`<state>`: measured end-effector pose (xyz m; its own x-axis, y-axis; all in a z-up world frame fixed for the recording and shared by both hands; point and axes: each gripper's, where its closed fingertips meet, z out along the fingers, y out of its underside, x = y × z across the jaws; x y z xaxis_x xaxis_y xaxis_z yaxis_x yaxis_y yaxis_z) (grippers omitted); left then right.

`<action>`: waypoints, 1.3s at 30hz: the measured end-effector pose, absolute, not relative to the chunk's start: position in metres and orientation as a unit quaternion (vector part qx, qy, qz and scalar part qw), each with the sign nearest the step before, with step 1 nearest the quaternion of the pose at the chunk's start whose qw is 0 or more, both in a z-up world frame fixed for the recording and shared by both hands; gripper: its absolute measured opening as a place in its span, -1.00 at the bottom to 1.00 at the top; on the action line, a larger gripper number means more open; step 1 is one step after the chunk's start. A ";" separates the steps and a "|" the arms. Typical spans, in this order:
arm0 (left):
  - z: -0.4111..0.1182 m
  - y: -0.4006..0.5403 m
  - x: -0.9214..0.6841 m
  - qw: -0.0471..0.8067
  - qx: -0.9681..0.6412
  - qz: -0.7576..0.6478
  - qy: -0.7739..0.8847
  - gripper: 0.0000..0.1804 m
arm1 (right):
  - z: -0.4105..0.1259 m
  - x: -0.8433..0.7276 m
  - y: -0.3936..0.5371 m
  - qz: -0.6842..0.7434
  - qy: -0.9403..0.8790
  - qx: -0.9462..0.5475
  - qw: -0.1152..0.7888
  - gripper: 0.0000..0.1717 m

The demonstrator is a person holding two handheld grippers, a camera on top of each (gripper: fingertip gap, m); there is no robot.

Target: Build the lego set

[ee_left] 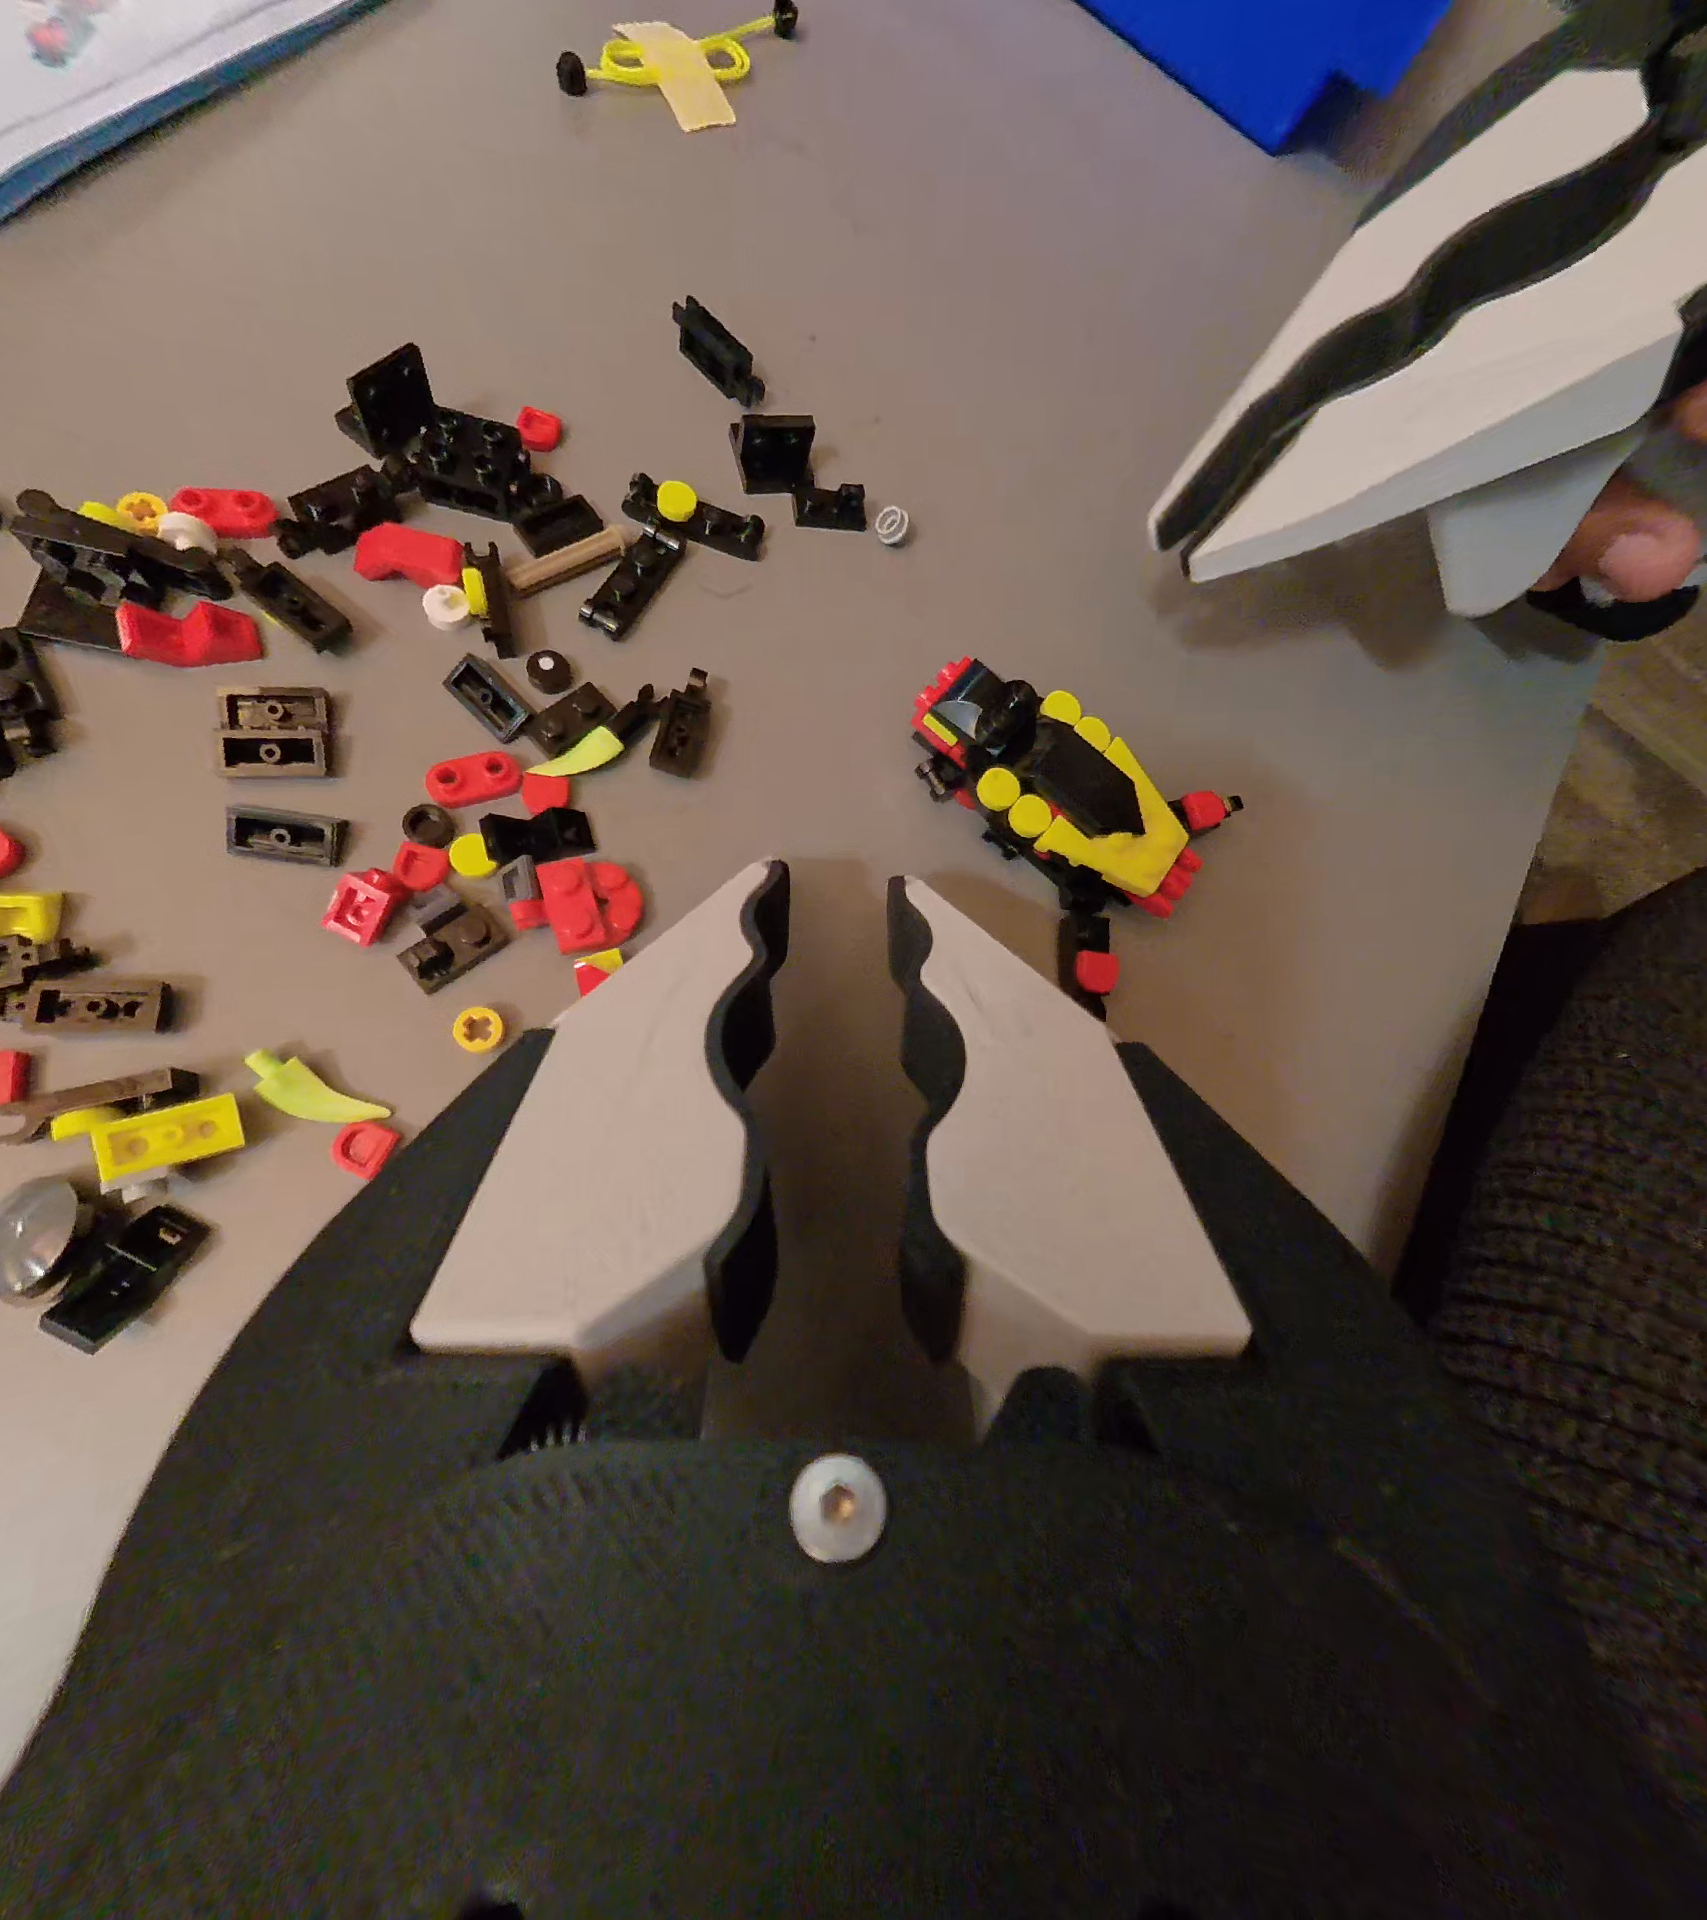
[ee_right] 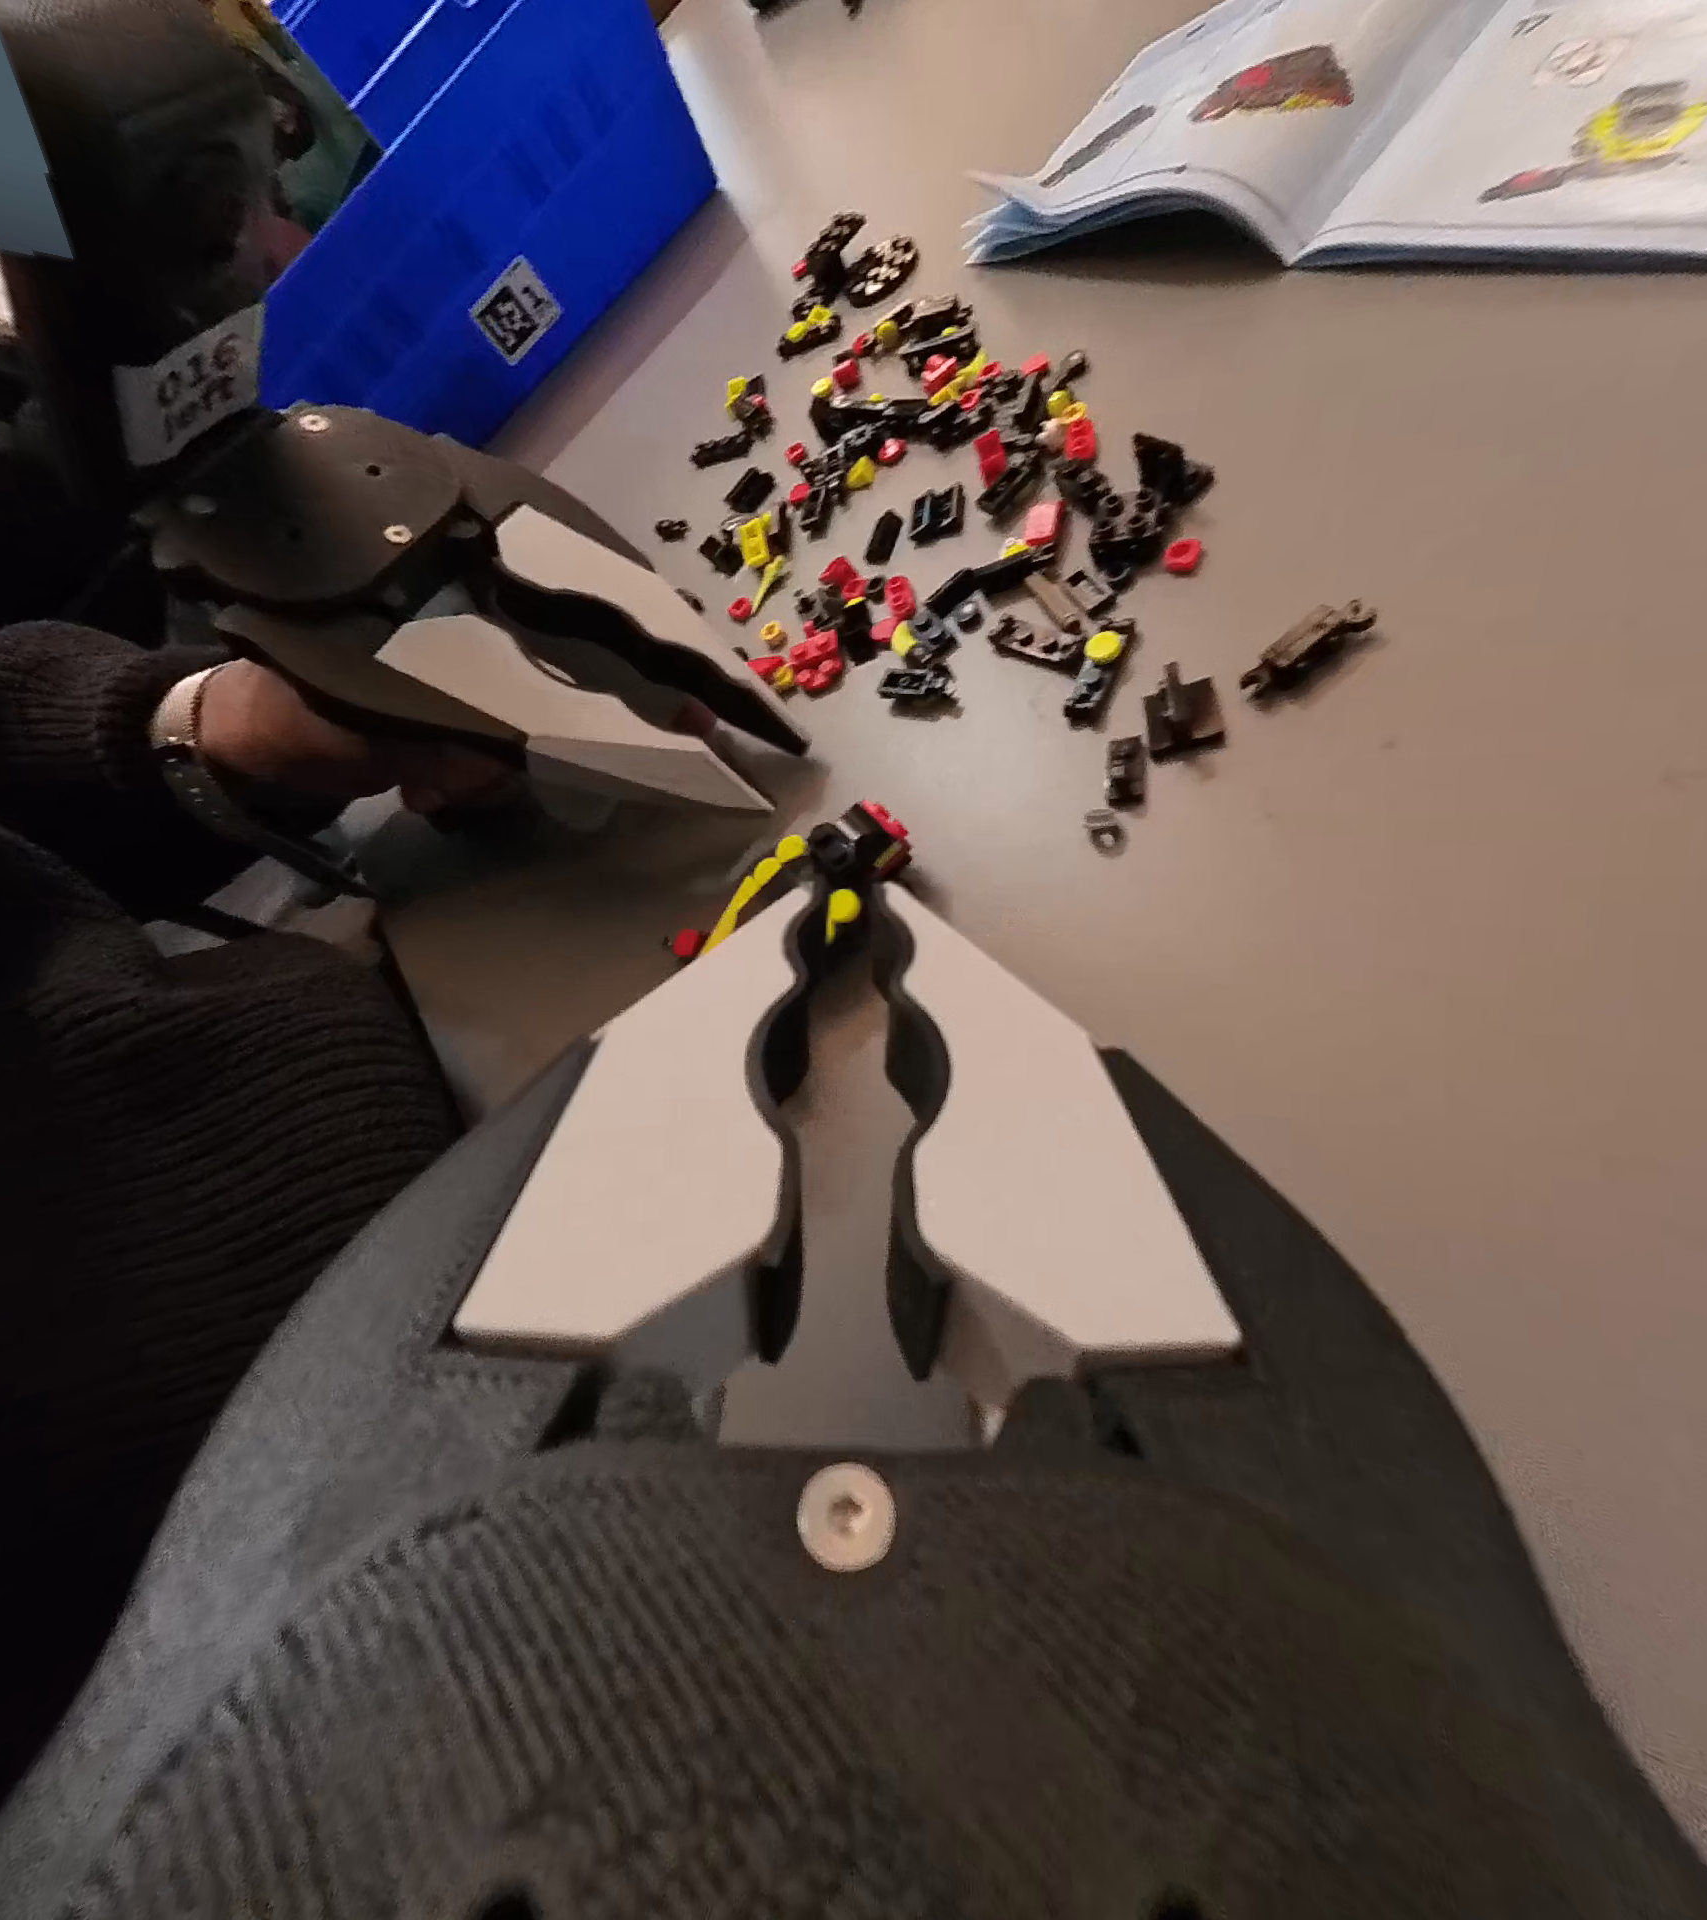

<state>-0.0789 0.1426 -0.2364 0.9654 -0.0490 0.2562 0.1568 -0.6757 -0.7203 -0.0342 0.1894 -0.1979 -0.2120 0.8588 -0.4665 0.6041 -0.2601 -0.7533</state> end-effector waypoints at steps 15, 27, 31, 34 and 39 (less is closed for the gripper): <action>-0.235 0.140 -0.070 0.405 -0.908 -0.110 -0.003 -0.79 | -0.197 -0.021 0.165 0.450 -0.683 -0.553 0.156 -1.00; -0.239 0.140 -0.068 0.395 -0.914 -0.095 0.009 -0.79 | -0.209 -0.012 0.165 0.384 -0.742 -0.518 0.181 -1.00; -0.235 0.140 -0.072 0.407 -0.907 -0.109 -0.007 -0.79 | -0.201 -0.011 0.157 0.423 -0.735 -0.505 0.159 -1.00; -0.234 0.137 -0.073 0.408 -0.906 -0.108 -0.012 -0.82 | -0.208 -0.010 0.157 0.397 -0.747 -0.509 0.160 -0.86; -0.233 0.119 -0.058 0.393 -0.912 -0.117 -0.010 -0.80 | -0.217 -0.003 0.148 0.366 -0.739 -0.540 0.170 -0.65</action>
<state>-0.0579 0.1195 -0.2331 0.9723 -0.0739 0.2219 0.1105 -0.6910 -0.7144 -0.0032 0.1480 -0.2166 -0.3590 0.9222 -0.1440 0.6740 0.1494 -0.7234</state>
